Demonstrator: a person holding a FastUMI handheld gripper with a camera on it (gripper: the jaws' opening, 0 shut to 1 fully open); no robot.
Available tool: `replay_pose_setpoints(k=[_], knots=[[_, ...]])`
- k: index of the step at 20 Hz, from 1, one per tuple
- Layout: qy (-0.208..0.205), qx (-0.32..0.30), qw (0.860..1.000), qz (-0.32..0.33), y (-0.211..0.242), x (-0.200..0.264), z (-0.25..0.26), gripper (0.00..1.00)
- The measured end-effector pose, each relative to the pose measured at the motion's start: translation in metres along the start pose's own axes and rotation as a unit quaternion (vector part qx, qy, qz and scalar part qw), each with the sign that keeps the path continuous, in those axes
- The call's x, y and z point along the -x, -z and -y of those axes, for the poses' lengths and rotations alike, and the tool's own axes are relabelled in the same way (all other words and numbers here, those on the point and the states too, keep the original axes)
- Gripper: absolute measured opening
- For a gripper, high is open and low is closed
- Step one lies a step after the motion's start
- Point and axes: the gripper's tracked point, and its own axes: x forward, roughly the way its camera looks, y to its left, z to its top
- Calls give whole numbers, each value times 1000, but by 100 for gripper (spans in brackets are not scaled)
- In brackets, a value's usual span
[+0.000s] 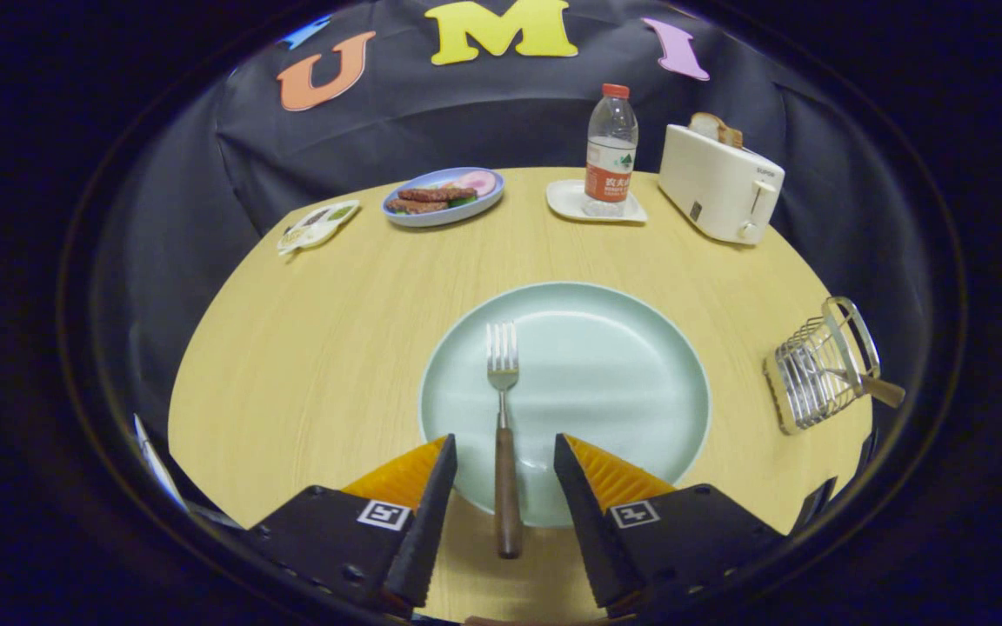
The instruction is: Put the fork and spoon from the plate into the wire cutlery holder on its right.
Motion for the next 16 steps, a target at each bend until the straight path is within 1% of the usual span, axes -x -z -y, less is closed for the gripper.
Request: replay_pose_setpoints(k=[5,6,7,8,9,12,16], knots=[[12,-19,1000,-6,1,-13,-1,18],[12,-22,1000,-7,2,-13,1,17],[14,-23,1000,-9,4,-14,0,11],[9,-22,1000,-10,3,-11,-1,12],[12,-20,1000,-16,6,-7,-1,7],[-2,-5,1000,-24,7,6,-3,8],[-15,35,999,7,-16,33,2,7]])
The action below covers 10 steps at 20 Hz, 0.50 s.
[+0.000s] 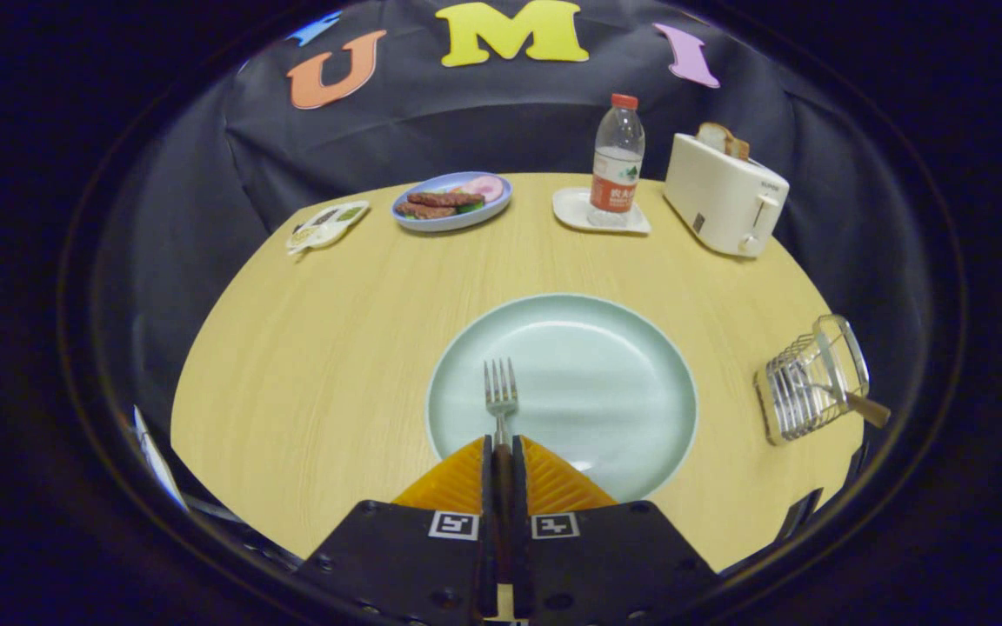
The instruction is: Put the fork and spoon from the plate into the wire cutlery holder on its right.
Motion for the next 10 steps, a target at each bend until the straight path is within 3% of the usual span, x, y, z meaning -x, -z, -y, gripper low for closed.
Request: replay_pose_setpoints(k=[1,2,10], knots=[[6,9,1000,7,-3,5,5,7],[4,15,1000,12,-9,10,9,1],[-7,22,1000,20,-30,42,45,1]])
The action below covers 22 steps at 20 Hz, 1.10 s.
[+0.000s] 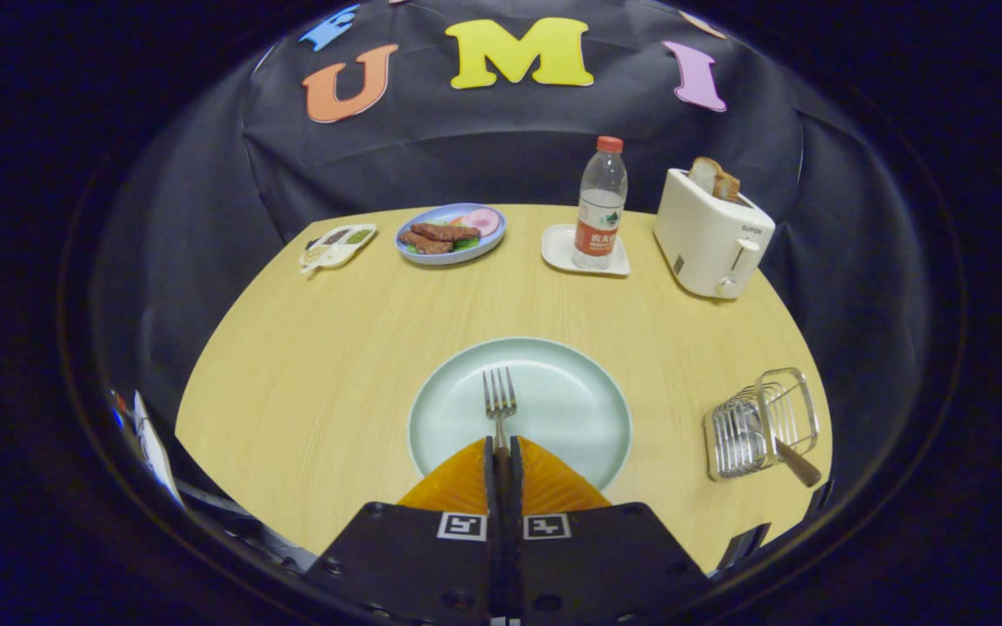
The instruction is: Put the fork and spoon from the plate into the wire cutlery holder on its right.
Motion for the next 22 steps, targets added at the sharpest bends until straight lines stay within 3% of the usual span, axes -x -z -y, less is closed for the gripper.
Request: replay_pose_setpoints(k=[12,22], knots=[[28,-35,998,51,-34,60,134,1],[66,-79,994,29,4,79,232,1]])
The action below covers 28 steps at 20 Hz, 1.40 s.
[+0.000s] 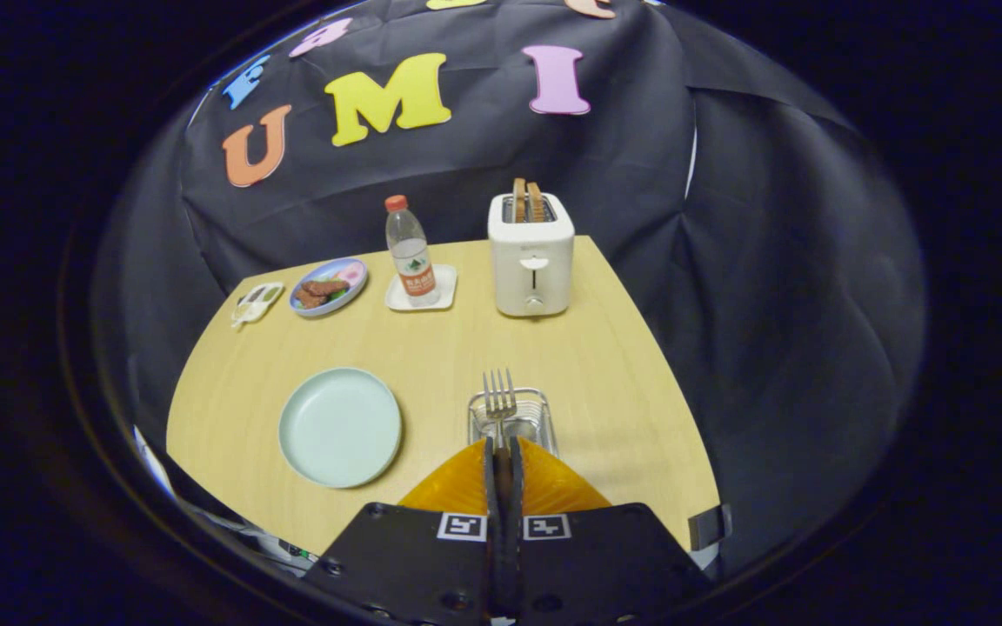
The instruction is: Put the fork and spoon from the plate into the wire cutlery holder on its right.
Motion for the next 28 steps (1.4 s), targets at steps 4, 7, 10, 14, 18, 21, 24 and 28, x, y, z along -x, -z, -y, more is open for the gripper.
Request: replay_pose_setpoints(k=[4,7,10,14,18,21,24,28], knots=[[-13,-12,1000,-26,13,-3,2,1],[-18,-18,999,-42,15,-9,-1,1],[-16,-25,998,-51,15,-15,-3,2],[-16,-22,998,-52,11,-18,-4,5],[-19,-16,999,-32,-2,-13,-5,10],[-18,-14,1000,-20,-9,-11,-4,13],[-25,-24,999,-17,-10,-8,-7,32],[-27,-8,999,43,-34,5,-14,46]])
